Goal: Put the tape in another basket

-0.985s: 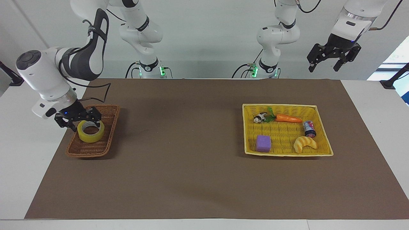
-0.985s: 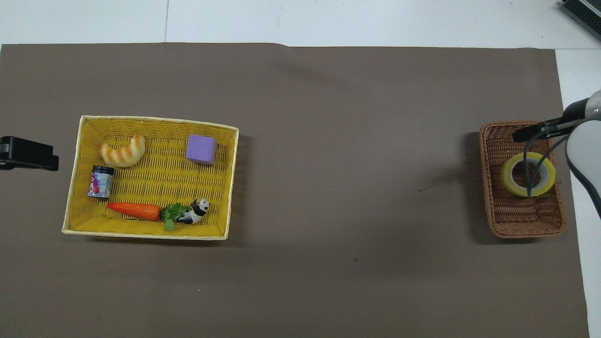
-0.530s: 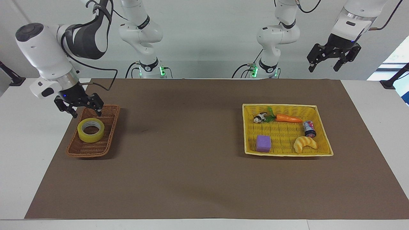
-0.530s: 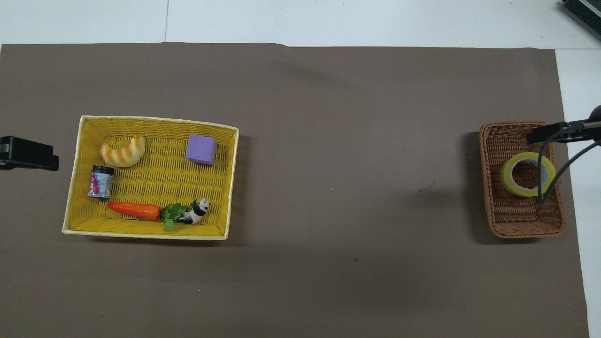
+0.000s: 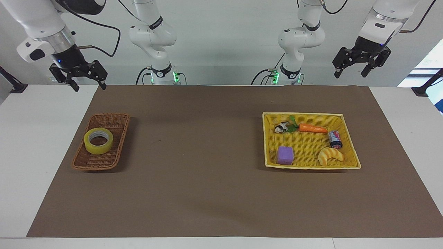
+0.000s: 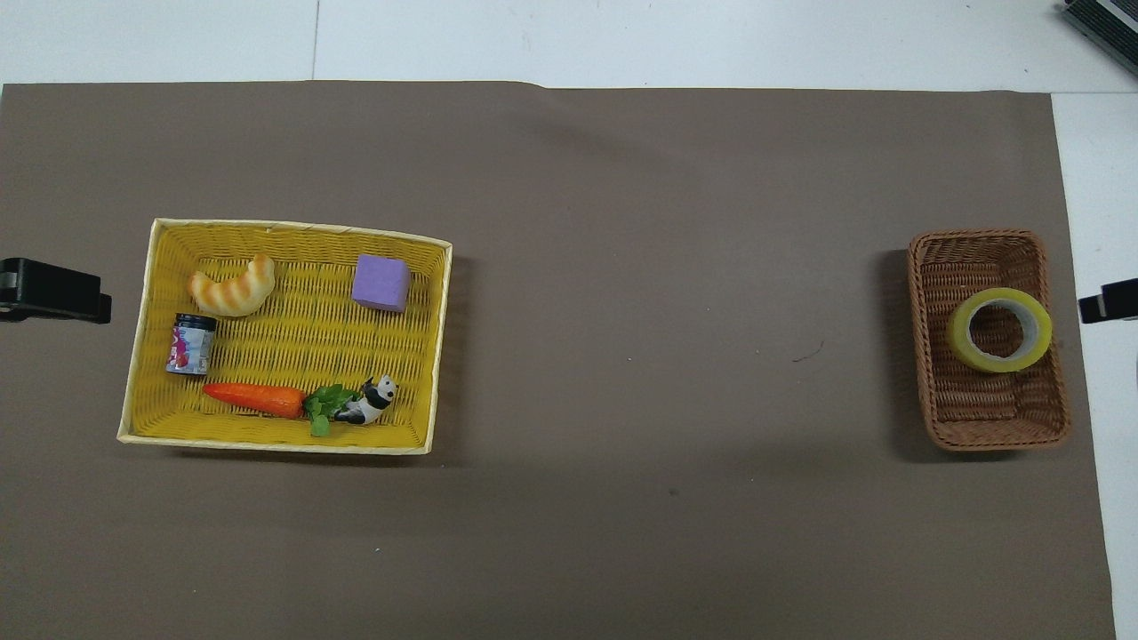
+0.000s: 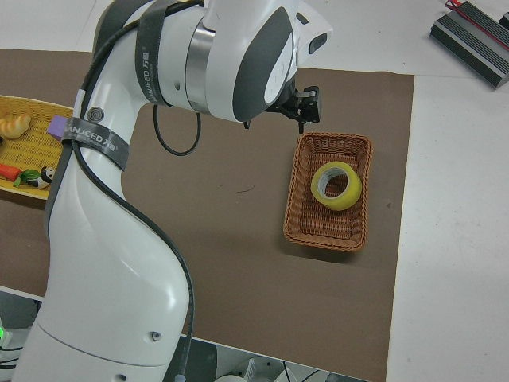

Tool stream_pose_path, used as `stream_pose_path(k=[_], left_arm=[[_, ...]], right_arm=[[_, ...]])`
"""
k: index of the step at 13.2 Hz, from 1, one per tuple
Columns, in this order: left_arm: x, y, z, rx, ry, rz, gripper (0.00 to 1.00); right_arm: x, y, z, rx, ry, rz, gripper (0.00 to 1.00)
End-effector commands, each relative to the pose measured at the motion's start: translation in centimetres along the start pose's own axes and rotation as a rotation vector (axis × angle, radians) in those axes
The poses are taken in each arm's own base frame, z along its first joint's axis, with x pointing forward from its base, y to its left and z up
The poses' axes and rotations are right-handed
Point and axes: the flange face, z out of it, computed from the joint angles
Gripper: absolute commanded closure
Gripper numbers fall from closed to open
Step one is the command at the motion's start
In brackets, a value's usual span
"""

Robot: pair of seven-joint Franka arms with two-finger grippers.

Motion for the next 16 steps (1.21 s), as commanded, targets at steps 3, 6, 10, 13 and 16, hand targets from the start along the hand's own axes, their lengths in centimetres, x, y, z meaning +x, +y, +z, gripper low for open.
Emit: stream_pose_path(k=[3, 6, 10, 13, 16], left_arm=[[-0.6, -0.3, -0.5, -0.014, -0.009, 0.005, 0.0], [-0.7, -0.2, -0.4, -0.013, -0.013, 0.008, 0.0], [-0.7, -0.1, -0.6, -0.015, -0.004, 0.011, 0.0], [-0.6, -0.1, -0.6, -0.011, 0.004, 0.008, 0.0], [-0.6, -0.2, -0.6, -0.009, 0.002, 0.004, 0.0]], right_arm=[[-2.5, -0.9, -0.9, -0.013, -0.026, 0.044, 0.0], [-3.0, -2.8, -0.3, -0.036, -0.04, 0.035, 0.0], [-2.6, -2.9, -1.7, -0.127, 0.0, -0.019, 0.0], [-2.2, -4.7, -2.4, -0.1, 0.019, -0.049, 0.0], [-2.6, -5.1, -2.5, -0.072, 0.025, -0.073, 0.0]])
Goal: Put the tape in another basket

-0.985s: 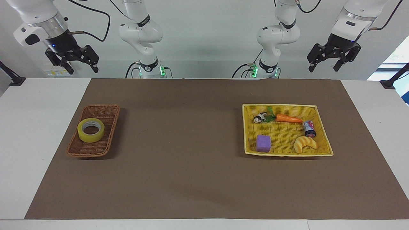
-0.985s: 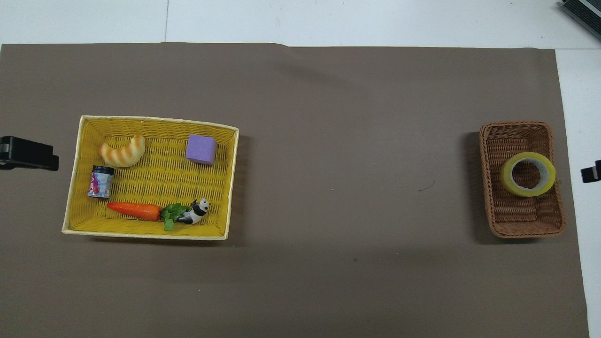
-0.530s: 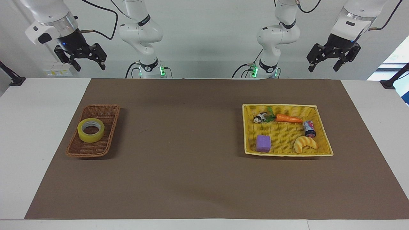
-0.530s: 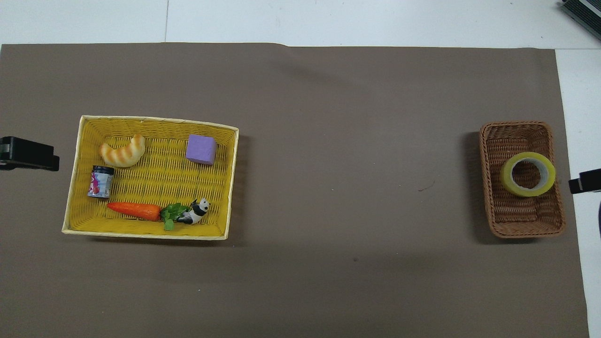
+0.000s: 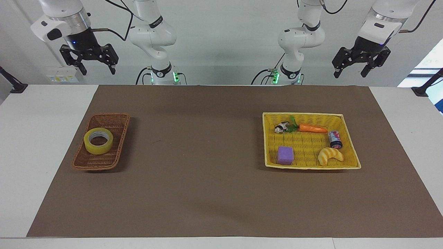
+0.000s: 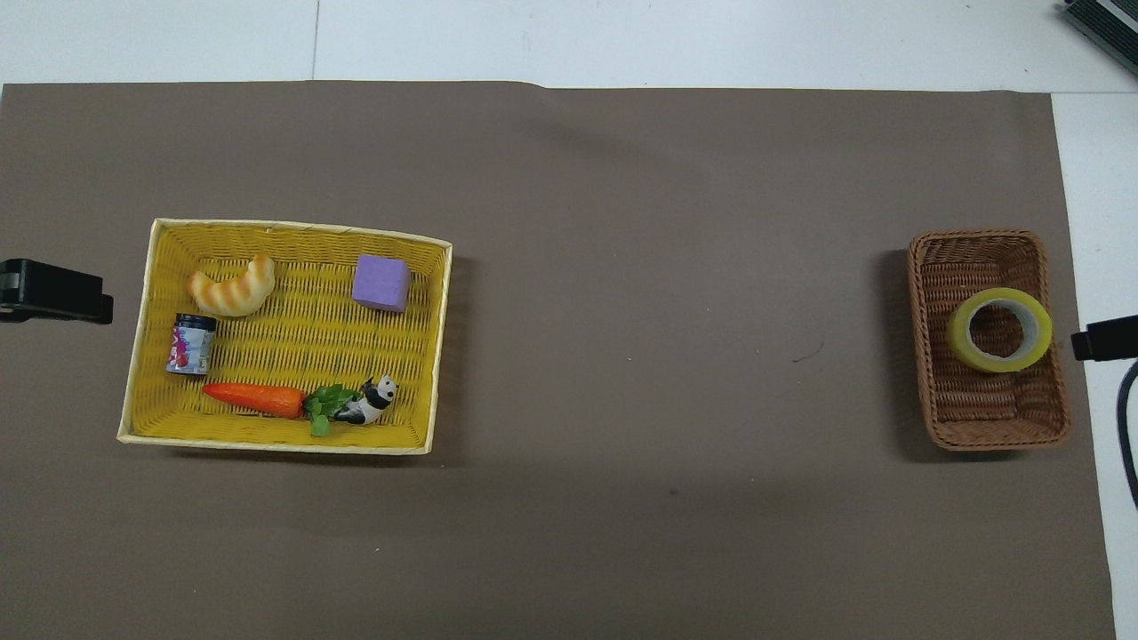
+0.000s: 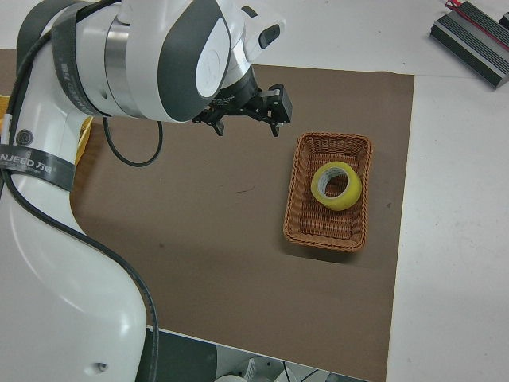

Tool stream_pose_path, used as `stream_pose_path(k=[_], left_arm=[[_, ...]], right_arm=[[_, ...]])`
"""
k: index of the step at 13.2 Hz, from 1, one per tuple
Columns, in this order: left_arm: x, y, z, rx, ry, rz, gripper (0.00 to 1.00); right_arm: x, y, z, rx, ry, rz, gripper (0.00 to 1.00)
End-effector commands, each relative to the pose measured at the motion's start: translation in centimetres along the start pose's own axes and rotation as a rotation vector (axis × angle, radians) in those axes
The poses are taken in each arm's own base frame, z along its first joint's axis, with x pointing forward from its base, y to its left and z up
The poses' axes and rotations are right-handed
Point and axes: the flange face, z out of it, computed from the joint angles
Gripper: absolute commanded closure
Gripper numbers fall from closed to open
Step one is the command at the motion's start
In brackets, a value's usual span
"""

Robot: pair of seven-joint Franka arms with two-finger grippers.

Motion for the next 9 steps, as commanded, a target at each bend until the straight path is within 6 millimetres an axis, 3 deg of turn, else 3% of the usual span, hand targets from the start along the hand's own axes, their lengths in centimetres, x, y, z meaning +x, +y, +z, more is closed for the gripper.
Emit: stream_pose_path(k=[1, 2, 9], left_arm=[[-0.48, -0.36, -0.54, -0.01, 0.003, 0.002, 0.0], [-0.55, -0.36, -0.6, -0.009, 0.003, 0.002, 0.0], [-0.49, -0.46, -0.52, -0.008, 0.001, 0.0, 0.0]], right_arm=[[-0.64, -0.9, 0.06, 0.026, 0.008, -0.033, 0.0], [-0.61, -1.62, 0.03, 0.03, -0.002, -0.037, 0.0], [-0.64, -1.52, 0.32, 0.026, -0.005, -0.033, 0.0]])
